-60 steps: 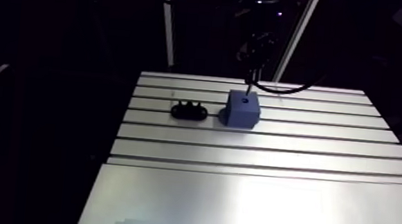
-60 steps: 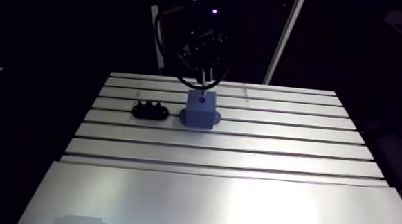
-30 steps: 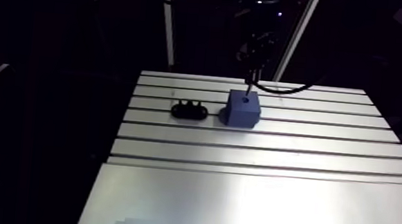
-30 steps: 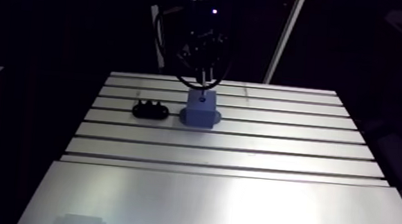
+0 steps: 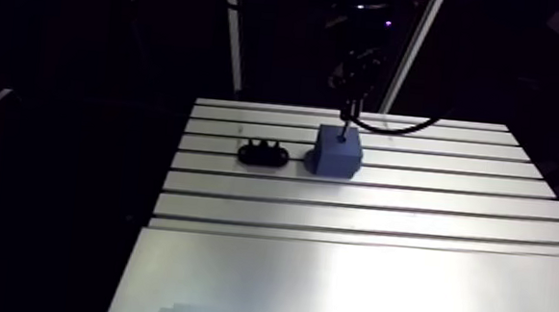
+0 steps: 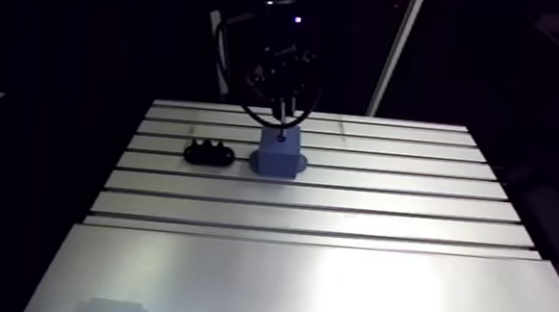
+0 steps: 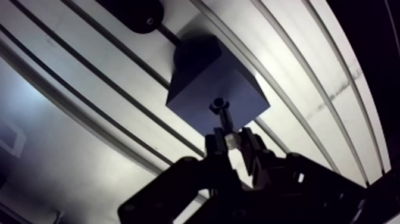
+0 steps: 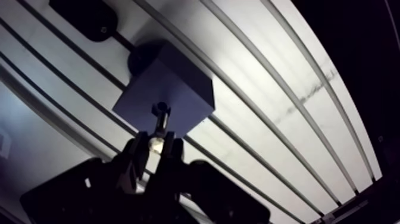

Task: Pick up the M10 bolt and insert it into the hex recess until seated.

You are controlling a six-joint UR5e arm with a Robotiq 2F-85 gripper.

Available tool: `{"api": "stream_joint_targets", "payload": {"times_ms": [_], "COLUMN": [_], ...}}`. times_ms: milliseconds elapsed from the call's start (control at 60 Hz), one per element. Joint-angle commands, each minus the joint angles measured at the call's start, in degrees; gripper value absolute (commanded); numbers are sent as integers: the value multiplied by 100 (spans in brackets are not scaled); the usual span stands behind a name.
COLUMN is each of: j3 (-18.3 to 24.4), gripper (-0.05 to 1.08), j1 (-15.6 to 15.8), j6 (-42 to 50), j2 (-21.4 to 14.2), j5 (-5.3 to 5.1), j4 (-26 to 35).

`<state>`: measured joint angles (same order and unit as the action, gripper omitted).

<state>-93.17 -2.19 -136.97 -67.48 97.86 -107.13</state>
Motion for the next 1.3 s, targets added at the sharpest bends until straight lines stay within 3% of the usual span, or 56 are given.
{"api": "stream_joint_targets", "payload": {"times_ms": [17,1300], "j3": [-55,4], "gripper": [102,102], "j1": [-9,44], "j6": [16,69], "j2": [3,99], "j5": [0,9], "j4": [-14,-23]}}
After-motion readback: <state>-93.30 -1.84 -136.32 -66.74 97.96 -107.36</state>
